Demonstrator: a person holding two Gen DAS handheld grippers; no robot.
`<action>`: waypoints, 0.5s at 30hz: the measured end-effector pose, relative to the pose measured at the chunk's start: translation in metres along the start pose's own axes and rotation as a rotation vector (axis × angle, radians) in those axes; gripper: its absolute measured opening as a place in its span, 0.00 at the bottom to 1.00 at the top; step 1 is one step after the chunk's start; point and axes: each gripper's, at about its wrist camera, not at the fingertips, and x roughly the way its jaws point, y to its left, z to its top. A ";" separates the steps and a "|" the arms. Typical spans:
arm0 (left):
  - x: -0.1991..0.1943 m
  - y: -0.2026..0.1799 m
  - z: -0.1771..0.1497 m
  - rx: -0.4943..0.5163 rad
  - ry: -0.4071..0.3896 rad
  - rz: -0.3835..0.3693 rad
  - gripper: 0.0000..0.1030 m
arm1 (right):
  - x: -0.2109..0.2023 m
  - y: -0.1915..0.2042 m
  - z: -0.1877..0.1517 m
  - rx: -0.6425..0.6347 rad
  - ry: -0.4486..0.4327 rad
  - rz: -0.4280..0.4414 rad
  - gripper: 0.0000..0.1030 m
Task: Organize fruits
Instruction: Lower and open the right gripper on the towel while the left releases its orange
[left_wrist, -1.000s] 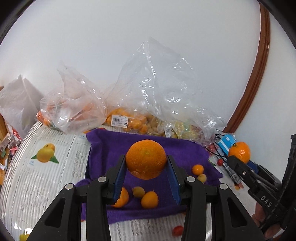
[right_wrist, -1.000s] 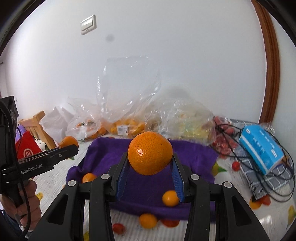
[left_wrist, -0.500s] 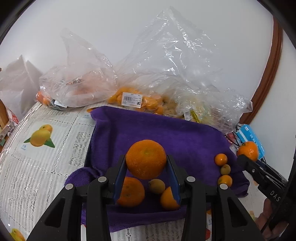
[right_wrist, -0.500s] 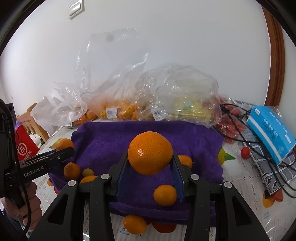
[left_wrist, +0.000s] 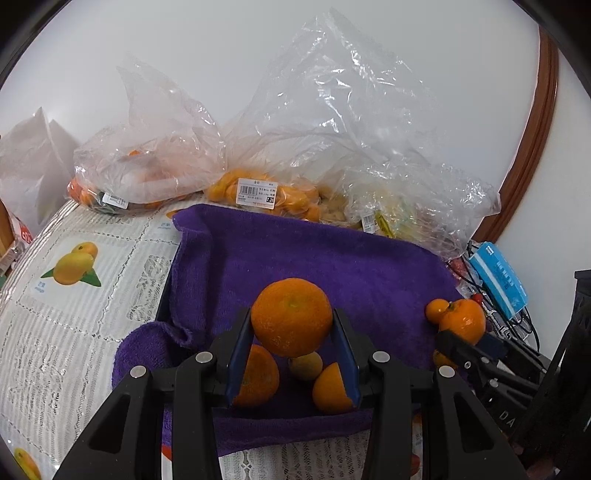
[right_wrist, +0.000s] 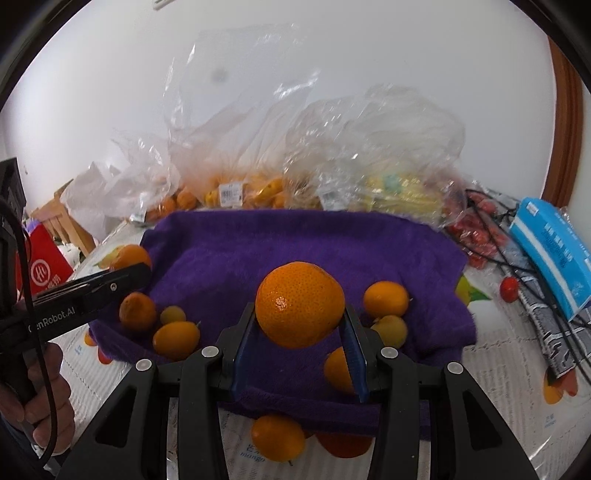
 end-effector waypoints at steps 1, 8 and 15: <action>0.001 0.000 0.000 0.000 0.004 0.003 0.39 | 0.002 0.001 -0.001 -0.001 0.006 0.002 0.42; 0.008 0.002 -0.003 -0.011 0.023 0.004 0.39 | 0.010 0.004 -0.008 -0.014 0.035 -0.020 0.42; 0.009 0.000 -0.006 0.002 0.018 0.009 0.39 | 0.013 -0.001 -0.008 0.005 0.043 -0.029 0.42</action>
